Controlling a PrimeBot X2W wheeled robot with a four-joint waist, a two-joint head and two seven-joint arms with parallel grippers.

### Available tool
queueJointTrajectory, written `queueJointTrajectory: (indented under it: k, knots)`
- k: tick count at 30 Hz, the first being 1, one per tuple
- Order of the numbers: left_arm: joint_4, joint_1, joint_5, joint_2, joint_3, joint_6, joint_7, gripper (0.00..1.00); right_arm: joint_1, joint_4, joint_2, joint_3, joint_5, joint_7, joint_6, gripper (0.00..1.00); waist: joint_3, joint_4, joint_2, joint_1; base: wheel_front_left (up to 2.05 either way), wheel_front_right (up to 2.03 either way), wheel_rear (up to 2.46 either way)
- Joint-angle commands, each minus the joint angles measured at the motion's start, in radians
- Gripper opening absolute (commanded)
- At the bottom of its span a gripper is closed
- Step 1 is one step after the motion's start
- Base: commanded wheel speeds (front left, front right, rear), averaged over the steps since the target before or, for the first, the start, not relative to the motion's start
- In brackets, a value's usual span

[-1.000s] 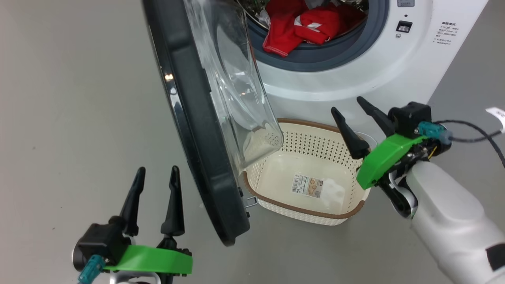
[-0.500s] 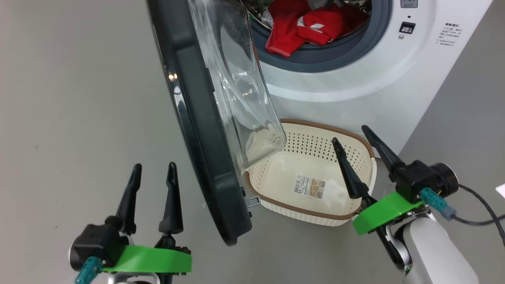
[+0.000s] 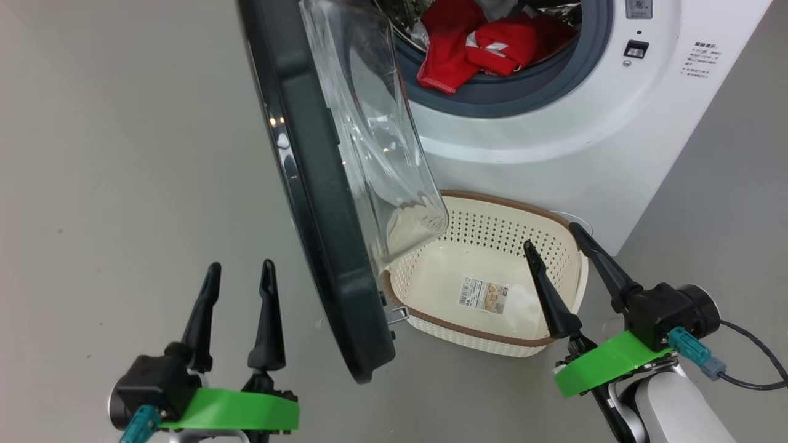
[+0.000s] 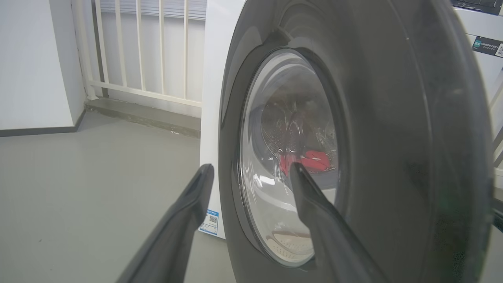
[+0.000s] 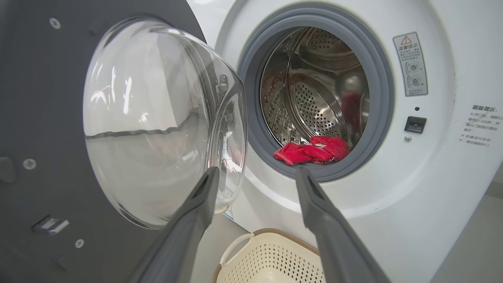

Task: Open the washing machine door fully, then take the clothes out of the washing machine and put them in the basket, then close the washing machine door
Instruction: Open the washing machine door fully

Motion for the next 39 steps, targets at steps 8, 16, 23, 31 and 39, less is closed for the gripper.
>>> queueJointTrajectory:
  k: [8, 16, 23, 31, 39]
  knots:
    - [-0.024, -0.008, 0.017, 0.017, 0.039, 0.013, -0.008, 0.49, 0.003, -0.039, 0.009, 0.018, 0.011, -0.004, 0.005, 1.0, -0.003, -0.002, 0.0, 0.0, 0.0, 0.0, 0.0]
    - [-0.084, -0.021, 0.025, 0.017, 0.063, 0.012, -0.008, 0.0, 0.009, -0.034, 0.009, 0.011, 0.018, -0.002, 0.005, 1.0, -0.007, 0.001, 0.0, 0.0, 0.0, 0.0, 0.0]
    - [-0.191, -0.035, 0.036, 0.017, 0.092, -0.011, -0.008, 0.0, 0.013, -0.024, 0.009, 0.018, 0.034, 0.011, 0.005, 1.0, -0.016, -0.003, 0.0, 0.0, 0.0, 0.0, 0.0]
    - [-0.358, -0.067, 0.052, 0.017, 0.075, -0.022, -0.008, 0.0, 0.004, -0.028, 0.009, 0.02, 0.037, 0.013, 0.005, 1.0, -0.004, -0.013, 0.0, 0.0, 0.0, 0.0, 0.0]
    - [-0.489, -0.093, 0.069, 0.017, -0.004, -0.039, -0.008, 0.0, -0.011, -0.009, 0.009, 0.017, 0.057, 0.015, 0.005, 1.0, 0.006, -0.023, 0.0, 0.0, 0.0, 0.0, 0.0]
